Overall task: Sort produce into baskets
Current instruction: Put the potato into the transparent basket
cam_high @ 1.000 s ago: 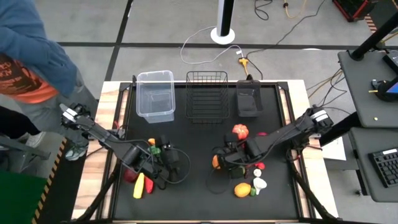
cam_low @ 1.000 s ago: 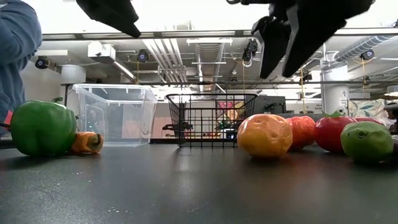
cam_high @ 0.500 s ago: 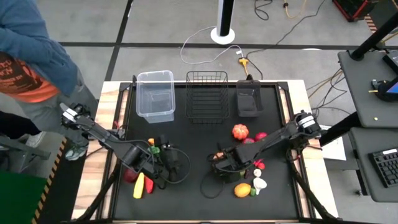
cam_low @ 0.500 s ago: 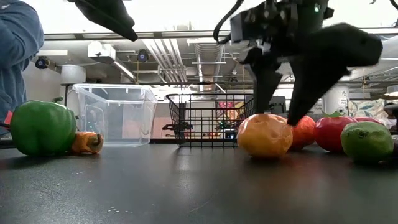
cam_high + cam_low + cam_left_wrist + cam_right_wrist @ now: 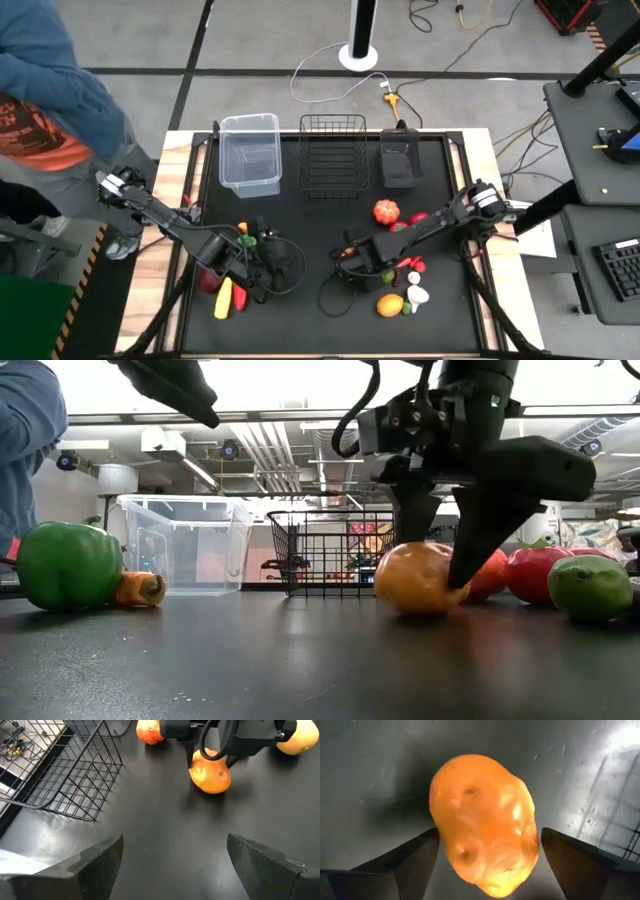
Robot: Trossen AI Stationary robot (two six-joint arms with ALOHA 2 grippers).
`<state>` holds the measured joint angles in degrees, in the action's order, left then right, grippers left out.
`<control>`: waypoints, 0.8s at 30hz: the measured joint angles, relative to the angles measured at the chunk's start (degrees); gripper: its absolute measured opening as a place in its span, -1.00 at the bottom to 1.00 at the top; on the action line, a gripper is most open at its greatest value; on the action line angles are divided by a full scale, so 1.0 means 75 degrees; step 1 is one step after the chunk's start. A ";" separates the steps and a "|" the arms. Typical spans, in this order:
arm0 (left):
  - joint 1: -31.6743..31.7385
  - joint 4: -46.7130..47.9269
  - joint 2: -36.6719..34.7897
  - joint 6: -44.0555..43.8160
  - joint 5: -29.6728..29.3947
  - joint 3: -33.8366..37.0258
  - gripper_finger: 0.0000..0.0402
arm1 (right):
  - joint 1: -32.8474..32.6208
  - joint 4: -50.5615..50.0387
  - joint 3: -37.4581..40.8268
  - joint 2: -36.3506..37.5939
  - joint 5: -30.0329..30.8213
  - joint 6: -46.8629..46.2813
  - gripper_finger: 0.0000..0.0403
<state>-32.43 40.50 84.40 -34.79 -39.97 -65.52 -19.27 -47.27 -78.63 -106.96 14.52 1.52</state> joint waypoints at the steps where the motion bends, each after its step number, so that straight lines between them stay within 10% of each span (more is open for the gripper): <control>1: -0.0002 -0.0001 0.0000 -0.0032 0.0000 0.0000 0.68 | 0.0011 0.0011 0.0003 0.0000 -0.0011 0.0000 0.62; 11: -0.0019 0.0002 0.0023 -0.0178 0.0006 0.0012 0.67 | 0.0151 0.0186 -0.0009 0.0011 -0.0533 0.0020 0.22; 24: -0.0368 0.0112 -0.0026 0.0041 -0.0667 0.0012 0.67 | 0.0154 0.1107 0.0084 0.1224 -0.0618 -0.0083 0.20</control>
<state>-35.19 41.34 84.20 -34.48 -44.97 -65.43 -18.11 -38.96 -78.00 -97.78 9.89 0.89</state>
